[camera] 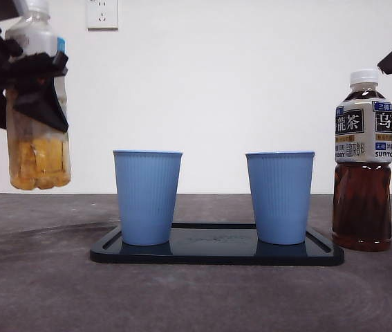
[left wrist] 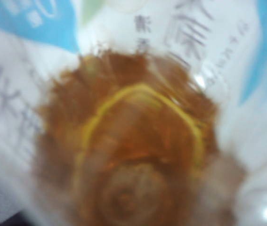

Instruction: Pour the drink into the cup

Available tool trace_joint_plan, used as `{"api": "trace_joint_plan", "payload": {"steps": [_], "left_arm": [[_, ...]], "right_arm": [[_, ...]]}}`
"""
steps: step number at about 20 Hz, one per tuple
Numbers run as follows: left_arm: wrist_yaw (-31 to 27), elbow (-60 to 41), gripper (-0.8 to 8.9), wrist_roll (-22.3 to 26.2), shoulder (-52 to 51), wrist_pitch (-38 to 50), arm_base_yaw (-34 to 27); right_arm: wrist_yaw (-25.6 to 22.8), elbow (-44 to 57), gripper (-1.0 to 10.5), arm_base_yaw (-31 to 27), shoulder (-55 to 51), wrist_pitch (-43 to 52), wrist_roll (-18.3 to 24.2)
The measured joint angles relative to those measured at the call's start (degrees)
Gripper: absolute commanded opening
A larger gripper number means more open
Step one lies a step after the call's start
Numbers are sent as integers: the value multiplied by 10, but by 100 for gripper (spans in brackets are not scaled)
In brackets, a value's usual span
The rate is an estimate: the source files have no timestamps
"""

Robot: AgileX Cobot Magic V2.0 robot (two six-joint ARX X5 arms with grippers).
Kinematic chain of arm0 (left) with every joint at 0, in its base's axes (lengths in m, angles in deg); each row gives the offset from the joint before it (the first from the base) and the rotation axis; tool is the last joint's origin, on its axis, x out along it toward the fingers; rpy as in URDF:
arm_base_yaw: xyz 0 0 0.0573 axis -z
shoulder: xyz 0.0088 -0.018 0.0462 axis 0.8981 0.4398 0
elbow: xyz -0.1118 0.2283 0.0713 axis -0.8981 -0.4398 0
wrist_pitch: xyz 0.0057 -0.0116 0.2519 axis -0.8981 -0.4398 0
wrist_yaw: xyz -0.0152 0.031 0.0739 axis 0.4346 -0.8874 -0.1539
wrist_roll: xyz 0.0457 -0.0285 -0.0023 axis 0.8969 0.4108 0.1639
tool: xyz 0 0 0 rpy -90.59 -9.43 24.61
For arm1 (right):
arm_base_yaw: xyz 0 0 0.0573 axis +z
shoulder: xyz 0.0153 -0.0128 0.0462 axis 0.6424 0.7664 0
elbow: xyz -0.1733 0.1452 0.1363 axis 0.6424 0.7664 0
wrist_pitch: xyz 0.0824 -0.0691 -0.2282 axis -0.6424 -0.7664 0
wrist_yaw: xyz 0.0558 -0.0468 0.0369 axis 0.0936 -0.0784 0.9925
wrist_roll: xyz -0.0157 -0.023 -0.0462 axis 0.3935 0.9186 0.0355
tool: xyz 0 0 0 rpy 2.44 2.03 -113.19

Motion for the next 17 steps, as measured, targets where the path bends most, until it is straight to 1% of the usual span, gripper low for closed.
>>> {"api": "trace_joint_plan", "payload": {"steps": [3,5,9,13,17], "left_arm": [[6,-1,183,-1,38,17,-4],[16,-2,183,-2,63,45,-4],[16,-2,183,-2,108,76,-4],[17,-2,183,-2,134,99,-4],[20,-2,183,-2,143,103,-4]], "right_arm": [[0,0,485,0,0,0,-5],[0,0,485,0,0,0,-12],[0,0,485,0,0,0,-18],[0,0,485,0,0,0,-23],[-5,0,484,0,0,0,-23]]}}
